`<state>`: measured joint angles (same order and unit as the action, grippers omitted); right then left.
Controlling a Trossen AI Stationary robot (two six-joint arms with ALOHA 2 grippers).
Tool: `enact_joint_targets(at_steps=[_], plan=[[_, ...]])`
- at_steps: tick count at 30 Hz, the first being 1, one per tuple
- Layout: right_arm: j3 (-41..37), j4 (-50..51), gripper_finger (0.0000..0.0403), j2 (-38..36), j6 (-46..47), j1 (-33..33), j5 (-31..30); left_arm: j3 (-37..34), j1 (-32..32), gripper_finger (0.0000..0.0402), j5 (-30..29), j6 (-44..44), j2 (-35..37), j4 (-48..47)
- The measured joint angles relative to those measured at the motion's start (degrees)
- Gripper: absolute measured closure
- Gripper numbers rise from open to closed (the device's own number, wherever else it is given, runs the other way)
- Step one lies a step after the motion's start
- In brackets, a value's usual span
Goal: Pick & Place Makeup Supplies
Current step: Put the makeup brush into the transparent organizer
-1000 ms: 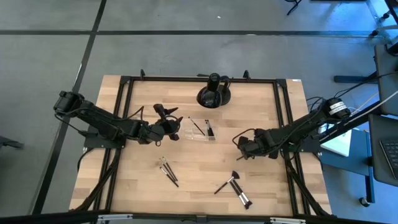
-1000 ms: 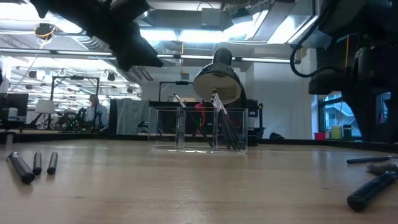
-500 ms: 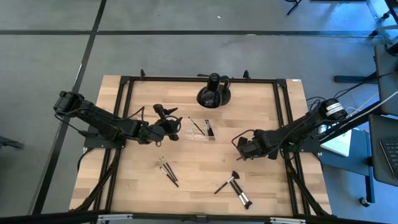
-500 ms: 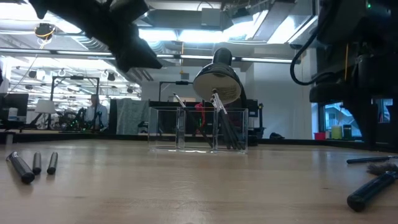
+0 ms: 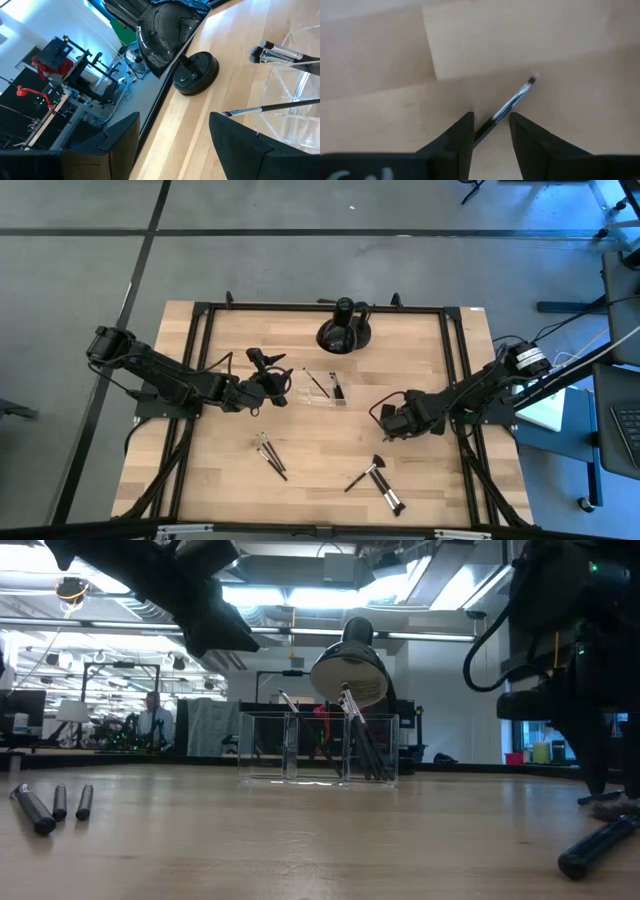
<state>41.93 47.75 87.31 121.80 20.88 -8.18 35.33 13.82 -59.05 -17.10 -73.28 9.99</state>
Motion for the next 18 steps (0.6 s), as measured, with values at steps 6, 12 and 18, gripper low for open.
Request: enact_joint_targets(at_steps=[6, 12, 18], plan=[[-0.1, 0.5, 0.032, 0.1, -8.3, -2.1, -1.2, 0.0, 0.0, 0.0167, 0.0, 0.0, 0.0, 0.1], [-0.1, -1.3, 0.0379, 0.0, -13.3, -4.6, -0.4, 0.0, 0.0, 0.0167, 0.1, -0.2, 0.0, 0.5], [-0.1, -1.9, 0.0387, 0.1, -14.3, -5.1, -3.7, 0.0, 0.0, 0.0167, 0.1, -0.2, 0.0, 0.5]])
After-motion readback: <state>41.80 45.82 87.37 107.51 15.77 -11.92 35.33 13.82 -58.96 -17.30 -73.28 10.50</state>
